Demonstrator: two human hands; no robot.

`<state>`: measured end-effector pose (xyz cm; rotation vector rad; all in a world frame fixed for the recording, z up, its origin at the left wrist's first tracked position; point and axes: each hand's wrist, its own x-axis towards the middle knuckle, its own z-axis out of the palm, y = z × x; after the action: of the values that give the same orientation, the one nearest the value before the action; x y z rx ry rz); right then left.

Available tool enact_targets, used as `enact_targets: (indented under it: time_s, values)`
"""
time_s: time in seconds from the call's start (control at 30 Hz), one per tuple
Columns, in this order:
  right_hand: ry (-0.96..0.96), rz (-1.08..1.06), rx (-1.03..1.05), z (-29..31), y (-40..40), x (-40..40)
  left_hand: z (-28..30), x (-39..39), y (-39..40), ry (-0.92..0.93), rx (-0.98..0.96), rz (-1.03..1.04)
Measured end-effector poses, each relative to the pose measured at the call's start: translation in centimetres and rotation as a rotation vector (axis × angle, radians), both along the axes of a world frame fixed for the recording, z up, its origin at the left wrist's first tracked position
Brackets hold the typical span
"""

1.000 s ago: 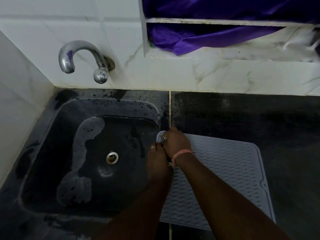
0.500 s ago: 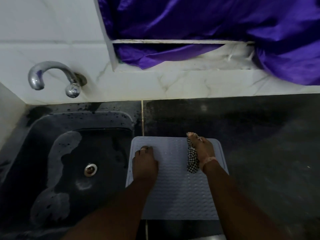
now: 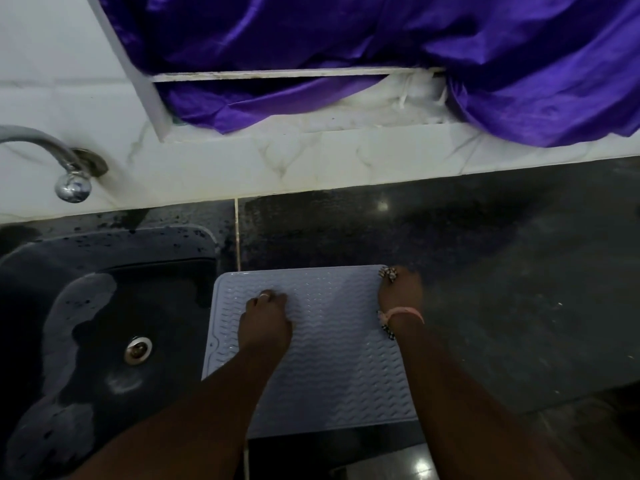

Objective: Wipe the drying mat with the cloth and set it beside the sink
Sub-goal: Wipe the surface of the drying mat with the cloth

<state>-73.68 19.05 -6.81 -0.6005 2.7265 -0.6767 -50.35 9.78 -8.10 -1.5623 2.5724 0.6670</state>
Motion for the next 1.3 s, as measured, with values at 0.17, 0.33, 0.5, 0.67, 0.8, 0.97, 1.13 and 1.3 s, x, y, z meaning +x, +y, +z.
enact_targets:
  time_s: [0.17, 0.33, 0.5, 0.67, 0.8, 0.97, 1.13, 1.3]
  values:
    - [0.11, 0.1, 0.15, -0.4, 0.1, 0.5, 0.0, -0.2, 0.1, 0.002, -0.007, 0.017]
    - [0.131, 0.195, 0.21, -1.4, -0.2, 1.2, 0.3, -0.3, -0.2, -0.019, 0.003, 0.011]
    - [0.184, 0.324, 0.203, -1.6, -0.6, 2.0, 0.3, -0.4, 0.3, 0.005, -0.019, 0.035]
    - [0.168, 0.41, 0.198, -1.5, -2.9, 5.4, -0.1, -0.1, 0.4, 0.029, -0.014, 0.035]
    - [0.145, 0.435, 0.204, -1.6, -4.0, 6.7, -0.2, 0.6, 0.0, 0.078, 0.014, 0.031]
    - [0.131, 0.504, 0.196, -1.6, -5.9, 9.9, 0.1, 2.9, -0.2, 0.093, -0.005, -0.001]
    - [0.111, 0.529, 0.151, -1.9, -7.8, 12.9, 0.3, 6.5, -1.4, 0.033, -0.035, 0.006]
    - [0.111, 0.555, 0.119, -1.8, -9.3, 15.6, 0.4, 7.8, -1.9, 0.062, -0.053, 0.03]
